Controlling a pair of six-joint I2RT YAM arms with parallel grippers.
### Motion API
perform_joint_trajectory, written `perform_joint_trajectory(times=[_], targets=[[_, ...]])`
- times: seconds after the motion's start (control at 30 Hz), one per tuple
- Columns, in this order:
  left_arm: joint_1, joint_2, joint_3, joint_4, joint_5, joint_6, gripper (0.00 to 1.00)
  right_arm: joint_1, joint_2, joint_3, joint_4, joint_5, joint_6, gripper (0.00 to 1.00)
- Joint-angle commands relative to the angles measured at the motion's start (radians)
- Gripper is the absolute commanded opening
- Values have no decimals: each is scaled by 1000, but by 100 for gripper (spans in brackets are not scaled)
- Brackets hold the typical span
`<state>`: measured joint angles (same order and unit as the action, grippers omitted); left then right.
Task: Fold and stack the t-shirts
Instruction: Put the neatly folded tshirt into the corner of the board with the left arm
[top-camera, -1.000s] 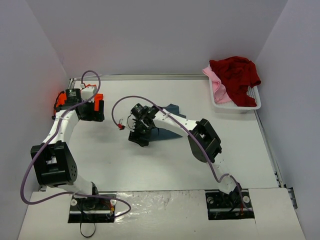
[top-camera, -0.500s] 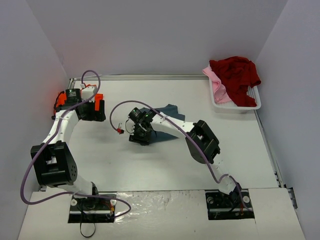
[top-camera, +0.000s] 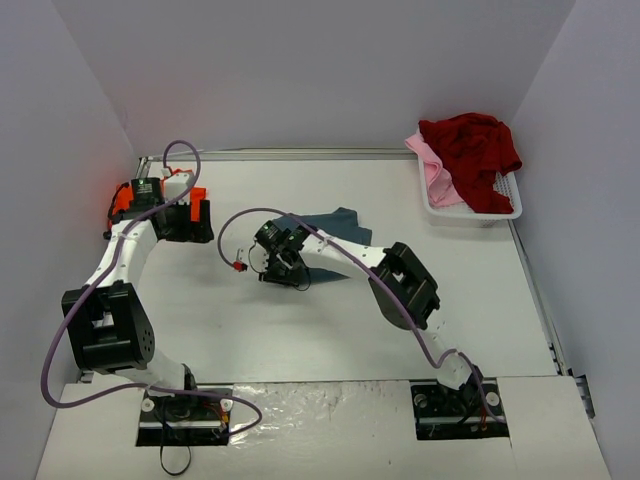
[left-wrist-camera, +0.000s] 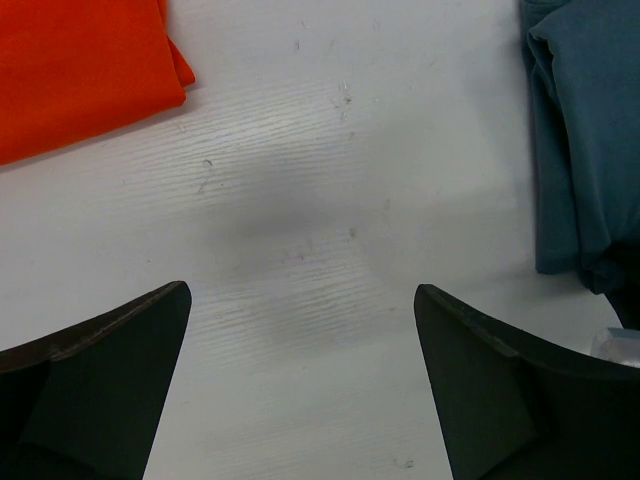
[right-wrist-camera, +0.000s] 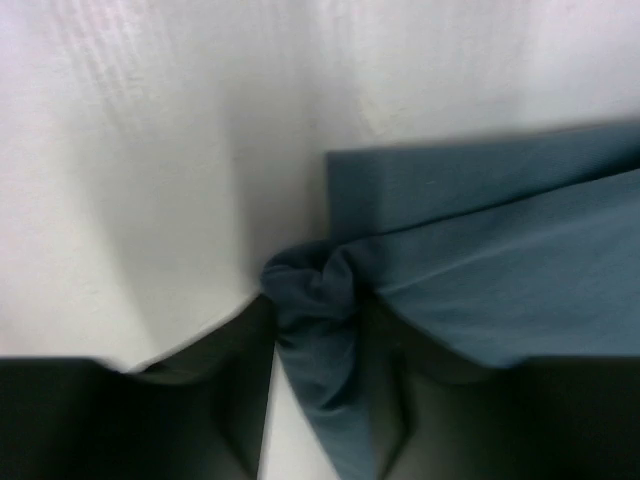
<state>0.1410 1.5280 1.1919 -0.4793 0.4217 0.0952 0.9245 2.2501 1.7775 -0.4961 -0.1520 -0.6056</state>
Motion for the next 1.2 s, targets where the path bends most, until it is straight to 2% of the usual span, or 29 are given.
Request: perform_joint_trajectory(times=[0.0,0.03,0.07,0.17,0.33,0.47,0.67,0.87,1.0,1.17], targets=[[15,1,14,15,49,-29,94,10,3,-52,-3,127,18,21],[16,4,15,11,55,-32,94,11,6,-47,1,135,18,4],[16,17,17,11,63,-44,94,11,11,-37,-1,140,21,0],[16,29,43,-15,86,-74,94,13,2,-26,-2,182,21,0],[17,60,87,-35,202,-146,94,13,-44,-13,-4,204,29,0],[14,141,100,-35,268,-222,94,13,-86,2,-30,181,30,0],[-6,285,147,14,463,-383,94,28,-121,36,-81,163,21,0],[-96,392,189,79,502,-498,94,37,-106,100,-122,163,23,0],[-167,422,204,177,503,-604,94,46,-83,123,-140,163,18,0],[-242,478,227,223,485,-702,94,50,-66,128,-150,163,17,0]])
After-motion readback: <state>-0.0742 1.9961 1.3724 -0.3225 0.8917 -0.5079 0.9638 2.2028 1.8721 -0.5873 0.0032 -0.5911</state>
